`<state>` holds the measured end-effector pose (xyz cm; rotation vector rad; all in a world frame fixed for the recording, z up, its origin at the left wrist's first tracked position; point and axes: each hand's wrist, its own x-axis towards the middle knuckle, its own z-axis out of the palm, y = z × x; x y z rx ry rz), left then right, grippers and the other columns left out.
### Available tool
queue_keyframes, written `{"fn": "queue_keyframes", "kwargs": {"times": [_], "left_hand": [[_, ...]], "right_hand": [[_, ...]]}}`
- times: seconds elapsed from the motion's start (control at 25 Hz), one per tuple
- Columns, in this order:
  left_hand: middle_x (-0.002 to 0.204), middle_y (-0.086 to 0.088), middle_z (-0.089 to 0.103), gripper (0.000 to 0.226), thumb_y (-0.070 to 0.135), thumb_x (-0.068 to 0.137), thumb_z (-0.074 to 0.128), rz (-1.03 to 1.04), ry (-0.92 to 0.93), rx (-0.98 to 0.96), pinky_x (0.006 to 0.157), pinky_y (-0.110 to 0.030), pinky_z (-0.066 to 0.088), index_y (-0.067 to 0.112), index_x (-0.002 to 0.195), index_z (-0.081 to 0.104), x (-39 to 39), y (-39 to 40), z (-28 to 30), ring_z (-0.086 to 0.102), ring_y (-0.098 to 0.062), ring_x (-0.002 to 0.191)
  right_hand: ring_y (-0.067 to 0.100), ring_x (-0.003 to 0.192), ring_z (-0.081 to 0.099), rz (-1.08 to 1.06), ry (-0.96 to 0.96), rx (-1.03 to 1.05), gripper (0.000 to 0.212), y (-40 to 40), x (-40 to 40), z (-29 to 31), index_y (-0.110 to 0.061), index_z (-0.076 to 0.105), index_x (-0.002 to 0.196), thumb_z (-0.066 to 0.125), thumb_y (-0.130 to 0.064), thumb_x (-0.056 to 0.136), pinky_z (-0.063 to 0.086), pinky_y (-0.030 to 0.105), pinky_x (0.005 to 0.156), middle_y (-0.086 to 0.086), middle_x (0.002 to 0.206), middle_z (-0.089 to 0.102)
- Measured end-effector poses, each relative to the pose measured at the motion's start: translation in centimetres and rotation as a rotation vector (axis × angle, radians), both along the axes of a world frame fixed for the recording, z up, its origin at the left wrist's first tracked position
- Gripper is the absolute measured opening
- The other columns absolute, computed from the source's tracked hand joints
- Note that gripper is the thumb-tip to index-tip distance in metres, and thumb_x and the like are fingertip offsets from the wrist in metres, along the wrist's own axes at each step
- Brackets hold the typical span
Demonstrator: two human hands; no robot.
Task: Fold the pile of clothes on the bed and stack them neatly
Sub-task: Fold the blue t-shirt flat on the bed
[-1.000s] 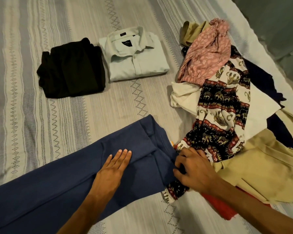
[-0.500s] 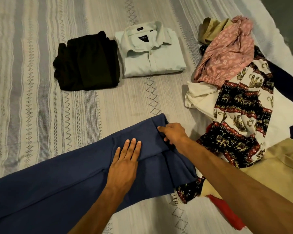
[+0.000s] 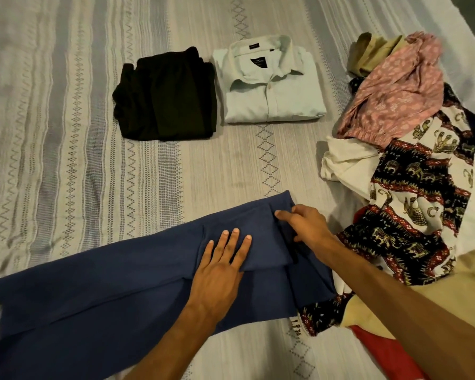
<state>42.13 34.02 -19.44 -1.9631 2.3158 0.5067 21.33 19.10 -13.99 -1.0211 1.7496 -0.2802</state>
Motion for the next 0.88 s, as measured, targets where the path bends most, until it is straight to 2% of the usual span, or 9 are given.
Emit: {"fn": "queue_keyframes", "kwargs": {"times": [0.12,0.2,0.28,0.36,0.48,0.56,0.64,0.72,0.88], "left_hand": [[0.174,-0.005,0.005,0.088,0.028,0.101,0.057,0.041,0.042,-0.012,0.127,-0.052,0.017,0.030,0.167,0.000,-0.8,-0.3,1.2,0.010,-0.027,0.160],[0.174,-0.003,0.000,0.079,0.030,0.105,0.044,0.068,0.059,-0.014,0.128,-0.052,0.009,0.031,0.166,-0.005,-1.1,-0.7,1.5,0.004,-0.027,0.160],[0.174,-0.003,-0.003,0.079,0.044,0.106,0.045,0.065,0.028,0.034,0.129,-0.054,0.010,0.029,0.167,-0.003,-0.9,-0.9,1.4,0.003,-0.029,0.161],[0.174,-0.001,-0.010,0.085,0.057,0.104,0.045,0.028,0.042,0.105,0.129,-0.055,0.007,0.027,0.167,-0.004,-0.3,-0.8,1.2,-0.008,-0.027,0.161],[0.174,0.003,-0.011,0.080,0.062,0.106,0.033,0.032,0.138,0.031,0.130,-0.051,0.000,0.025,0.167,-0.003,0.8,-0.3,2.9,-0.015,-0.019,0.160],[0.175,0.003,-0.009,0.072,0.058,0.109,0.027,0.158,0.098,-0.050,0.130,-0.049,-0.001,0.024,0.167,-0.001,3.8,1.4,3.3,-0.013,-0.018,0.160],[0.174,0.005,-0.011,0.070,0.059,0.110,0.022,0.335,0.056,-0.036,0.130,-0.052,0.003,0.026,0.167,-0.003,8.5,4.2,2.3,-0.014,-0.019,0.160],[0.174,0.008,-0.012,0.071,0.064,0.107,0.015,0.485,0.013,0.007,0.129,-0.055,0.008,0.030,0.166,-0.005,14.4,7.8,1.1,-0.013,-0.019,0.160],[0.174,0.009,-0.007,0.071,0.069,0.103,0.012,0.695,-0.038,0.043,0.128,-0.057,0.010,0.039,0.165,-0.002,25.6,15.8,1.2,-0.007,-0.023,0.161]], "right_hand": [[0.019,0.083,0.067,-0.017,-0.055,-0.101,0.016,-0.9,0.8,-0.2,-0.013,0.070,0.092,0.072,-0.029,0.096,0.056,0.037,0.077,0.002,0.088,0.073],[0.019,0.087,0.066,-0.034,-0.050,-0.165,0.011,-1.4,0.7,-0.7,-0.011,0.071,0.098,0.069,-0.023,0.099,0.057,0.037,0.084,0.006,0.093,0.074],[0.025,0.094,0.069,-0.023,0.021,-0.137,0.014,-1.7,0.5,-1.1,-0.010,0.070,0.104,0.070,-0.023,0.098,0.059,0.043,0.090,0.011,0.100,0.074],[0.036,0.105,0.066,0.053,0.211,-0.157,0.020,-1.0,1.4,-1.0,-0.009,0.062,0.113,0.067,-0.022,0.098,0.056,0.046,0.091,0.016,0.110,0.071],[0.041,0.129,0.049,0.300,0.590,-0.555,0.051,1.9,4.8,0.5,-0.007,0.044,0.143,0.061,-0.027,0.098,0.045,0.056,0.099,0.020,0.141,0.053],[0.036,0.150,0.032,0.594,0.561,-0.763,0.061,5.2,7.7,1.0,-0.010,0.031,0.158,0.049,-0.036,0.105,0.031,0.057,0.118,0.015,0.163,0.034],[0.028,0.160,0.012,0.929,0.521,-0.731,0.067,8.7,9.2,-0.9,-0.016,0.016,0.166,0.029,-0.050,0.109,0.014,0.056,0.127,0.006,0.174,0.008],[0.029,0.161,0.009,1.145,0.607,-0.660,0.071,11.0,9.4,-3.7,-0.018,0.013,0.166,0.009,-0.058,0.108,0.011,0.061,0.126,0.002,0.175,-0.001],[0.032,0.160,0.012,1.158,0.736,-0.576,0.072,11.6,9.8,-4.9,-0.016,0.017,0.166,0.015,-0.056,0.105,0.012,0.068,0.123,0.005,0.174,0.006]]}}
